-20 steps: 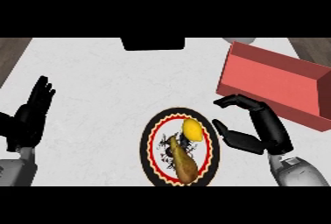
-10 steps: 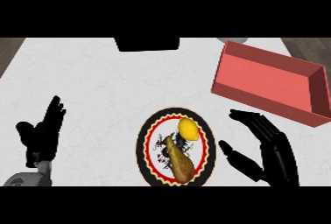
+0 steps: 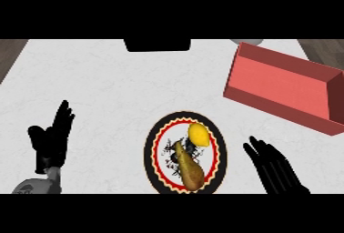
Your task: Pick the pear from the plate and place it in the cardboard box
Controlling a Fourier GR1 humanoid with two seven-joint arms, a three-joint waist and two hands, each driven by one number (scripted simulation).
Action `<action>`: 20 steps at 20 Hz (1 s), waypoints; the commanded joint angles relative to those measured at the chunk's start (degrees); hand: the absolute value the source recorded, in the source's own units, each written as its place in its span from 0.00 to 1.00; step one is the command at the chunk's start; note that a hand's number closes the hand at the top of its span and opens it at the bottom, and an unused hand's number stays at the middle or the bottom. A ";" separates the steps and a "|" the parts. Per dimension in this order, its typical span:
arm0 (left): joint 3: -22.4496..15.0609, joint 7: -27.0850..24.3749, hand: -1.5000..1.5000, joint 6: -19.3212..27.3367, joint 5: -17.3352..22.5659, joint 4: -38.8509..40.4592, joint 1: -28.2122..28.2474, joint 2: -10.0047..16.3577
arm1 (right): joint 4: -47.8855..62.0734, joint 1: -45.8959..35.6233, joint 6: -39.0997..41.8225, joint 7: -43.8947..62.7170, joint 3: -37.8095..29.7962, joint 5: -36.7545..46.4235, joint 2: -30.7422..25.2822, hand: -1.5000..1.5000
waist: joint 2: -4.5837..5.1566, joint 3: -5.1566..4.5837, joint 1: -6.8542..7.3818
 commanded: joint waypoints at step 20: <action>-0.28 1.11 0.50 -0.17 -2.65 0.74 -2.13 -2.50 | 7.15 -12.88 39.78 36.92 17.27 13.50 22.35 0.00 | 0.65 0.20 2.42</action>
